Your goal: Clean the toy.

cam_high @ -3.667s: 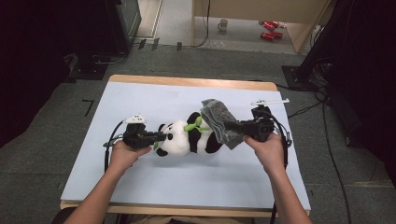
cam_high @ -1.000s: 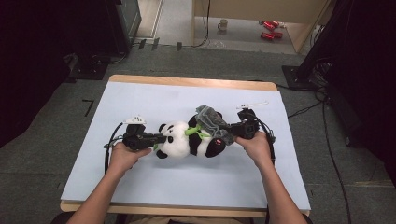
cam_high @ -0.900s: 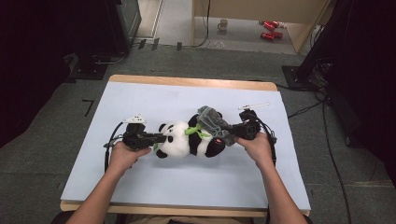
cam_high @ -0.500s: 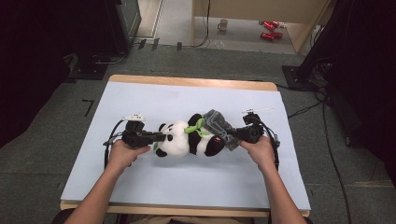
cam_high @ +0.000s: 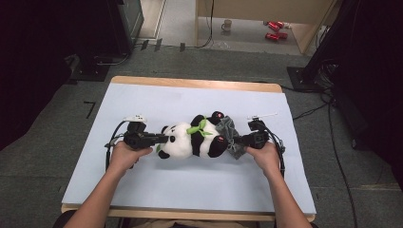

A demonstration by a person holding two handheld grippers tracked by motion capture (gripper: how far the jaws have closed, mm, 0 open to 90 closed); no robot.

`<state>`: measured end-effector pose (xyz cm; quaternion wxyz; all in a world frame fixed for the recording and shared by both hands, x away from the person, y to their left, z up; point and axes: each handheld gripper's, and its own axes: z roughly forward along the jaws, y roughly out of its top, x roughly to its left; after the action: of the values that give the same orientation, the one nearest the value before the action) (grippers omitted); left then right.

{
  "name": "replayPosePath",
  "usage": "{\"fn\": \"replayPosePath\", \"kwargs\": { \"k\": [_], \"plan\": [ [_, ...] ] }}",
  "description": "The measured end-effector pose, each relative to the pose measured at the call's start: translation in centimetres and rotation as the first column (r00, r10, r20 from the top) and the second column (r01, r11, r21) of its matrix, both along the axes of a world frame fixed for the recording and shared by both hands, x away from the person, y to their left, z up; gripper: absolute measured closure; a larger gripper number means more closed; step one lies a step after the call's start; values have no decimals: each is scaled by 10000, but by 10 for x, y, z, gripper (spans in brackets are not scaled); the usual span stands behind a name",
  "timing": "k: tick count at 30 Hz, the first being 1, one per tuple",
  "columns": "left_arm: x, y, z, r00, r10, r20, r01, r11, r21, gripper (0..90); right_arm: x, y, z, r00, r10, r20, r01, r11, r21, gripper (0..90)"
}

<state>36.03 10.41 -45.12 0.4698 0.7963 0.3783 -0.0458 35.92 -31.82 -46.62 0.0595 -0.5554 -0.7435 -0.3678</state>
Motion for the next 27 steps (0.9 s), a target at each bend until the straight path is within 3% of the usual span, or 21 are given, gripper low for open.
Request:
{"fn": "replayPosePath", "kwargs": {
  "k": [2, 6, 9, 12, 18, 22, 27],
  "plan": [
    [1, 1, 0, 10000, 11, -21, -11, 10000, -18, 816, 1, -2, -3, 9998, -55, -172, 47, 9988, -487, 800],
    [0, 1, -1, 9999, 77, -69, -78, 10000, -59, 817, 1, -13, 3, 9991, -410, -60, 407, 9981, -466, 799],
    [-1, 0, -1, 10000, 66, -11, -66, 10000, 6, 817, -1, -25, 12, 9970, -718, 284, 723, 9972, -170, 799],
    [-2, 0, -1, 10000, 65, 25, -65, 10000, 17, 816, -5, -36, 24, 9930, -980, 654, 954, 9946, 417, 799],
    [-3, -1, -1, 10000, 81, 41, -81, 10000, -26, 815, -14, -48, 48, 9834, -1177, 1379, 1028, 9885, 1110, 798],
    [-4, -2, -1, 9999, 117, 66, -117, 9999, -34, 814, -13, -44, 61, 9773, -1062, 1833, 787, 9853, 1515, 797],
    [-7, -3, -1, 9997, 155, 193, -156, 9999, 34, 814, -6, -21, 66, 9776, -466, 2054, 148, 9880, 1537, 796]
  ]
}}
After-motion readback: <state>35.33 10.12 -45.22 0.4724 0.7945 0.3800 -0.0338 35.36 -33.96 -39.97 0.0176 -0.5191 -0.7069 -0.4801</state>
